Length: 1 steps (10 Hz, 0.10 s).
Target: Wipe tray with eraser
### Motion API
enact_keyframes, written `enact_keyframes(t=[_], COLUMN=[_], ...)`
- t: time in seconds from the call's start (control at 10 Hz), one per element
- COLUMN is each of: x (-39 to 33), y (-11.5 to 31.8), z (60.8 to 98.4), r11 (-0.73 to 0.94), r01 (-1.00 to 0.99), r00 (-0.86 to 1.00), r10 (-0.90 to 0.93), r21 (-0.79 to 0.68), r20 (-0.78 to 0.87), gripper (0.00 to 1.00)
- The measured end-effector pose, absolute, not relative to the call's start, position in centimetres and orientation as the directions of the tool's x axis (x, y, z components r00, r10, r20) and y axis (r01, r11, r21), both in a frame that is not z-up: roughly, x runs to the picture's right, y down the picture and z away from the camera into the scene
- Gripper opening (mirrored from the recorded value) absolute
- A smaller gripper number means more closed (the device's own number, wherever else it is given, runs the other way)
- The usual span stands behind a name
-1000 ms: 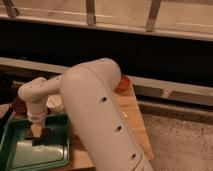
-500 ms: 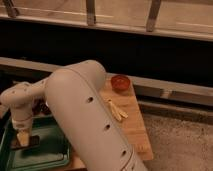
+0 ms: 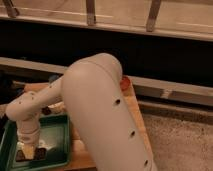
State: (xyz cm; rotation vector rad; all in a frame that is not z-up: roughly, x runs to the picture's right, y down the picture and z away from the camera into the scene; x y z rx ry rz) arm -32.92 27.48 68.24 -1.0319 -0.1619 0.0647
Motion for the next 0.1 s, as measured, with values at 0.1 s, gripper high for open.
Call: enact_keyframes(t=[0.1], x=[-32.10], y=[27.00], z=[68.66], r11=[0.521], r01=[0.005], r00=[0.983], r10=[0.153], r21=[-0.853], r20=[0.099], gripper=[0.00])
